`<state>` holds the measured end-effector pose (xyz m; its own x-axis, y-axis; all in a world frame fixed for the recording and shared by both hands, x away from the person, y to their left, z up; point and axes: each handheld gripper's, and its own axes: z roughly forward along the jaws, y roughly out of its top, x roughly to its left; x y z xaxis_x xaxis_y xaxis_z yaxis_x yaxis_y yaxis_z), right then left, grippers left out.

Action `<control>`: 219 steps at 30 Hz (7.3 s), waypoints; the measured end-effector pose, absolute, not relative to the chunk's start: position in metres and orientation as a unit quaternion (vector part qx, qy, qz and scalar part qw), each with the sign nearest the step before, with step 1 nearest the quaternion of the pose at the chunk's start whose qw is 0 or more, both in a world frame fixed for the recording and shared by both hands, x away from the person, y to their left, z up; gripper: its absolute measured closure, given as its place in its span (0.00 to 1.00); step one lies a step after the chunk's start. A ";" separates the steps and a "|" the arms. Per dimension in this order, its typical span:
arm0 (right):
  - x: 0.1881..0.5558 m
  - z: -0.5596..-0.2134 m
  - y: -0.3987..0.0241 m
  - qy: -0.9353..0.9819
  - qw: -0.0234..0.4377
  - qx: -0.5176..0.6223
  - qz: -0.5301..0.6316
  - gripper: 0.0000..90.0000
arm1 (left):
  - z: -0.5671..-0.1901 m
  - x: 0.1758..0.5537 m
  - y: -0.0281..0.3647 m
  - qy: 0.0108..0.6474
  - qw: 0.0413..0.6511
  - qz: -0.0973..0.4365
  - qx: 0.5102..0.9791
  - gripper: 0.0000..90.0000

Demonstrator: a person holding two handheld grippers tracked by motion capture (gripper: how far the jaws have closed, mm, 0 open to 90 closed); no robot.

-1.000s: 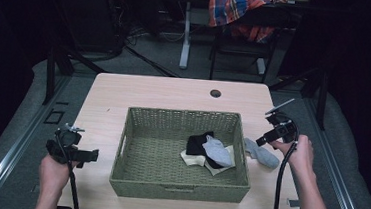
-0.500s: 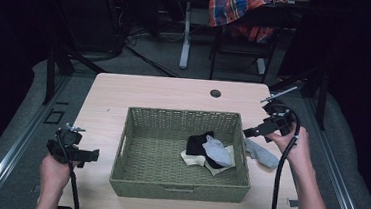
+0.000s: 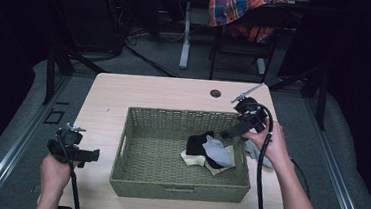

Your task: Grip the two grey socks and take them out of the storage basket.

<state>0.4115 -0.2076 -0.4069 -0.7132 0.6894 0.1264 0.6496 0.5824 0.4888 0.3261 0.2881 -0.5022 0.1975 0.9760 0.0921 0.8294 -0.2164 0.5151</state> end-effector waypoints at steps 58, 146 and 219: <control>0.430 -0.501 -0.128 0.936 0.032 0.342 0.075 0.95 | -0.502 0.327 0.286 0.593 0.177 0.206 0.758 0.00; 0.375 -0.328 -0.276 0.847 0.139 0.435 0.272 0.97 | -0.502 0.327 0.285 0.593 0.180 0.206 0.757 0.00; 0.442 -0.516 -0.298 0.852 0.018 0.509 0.126 0.89 | -0.501 0.327 0.286 0.592 0.179 0.205 0.759 0.00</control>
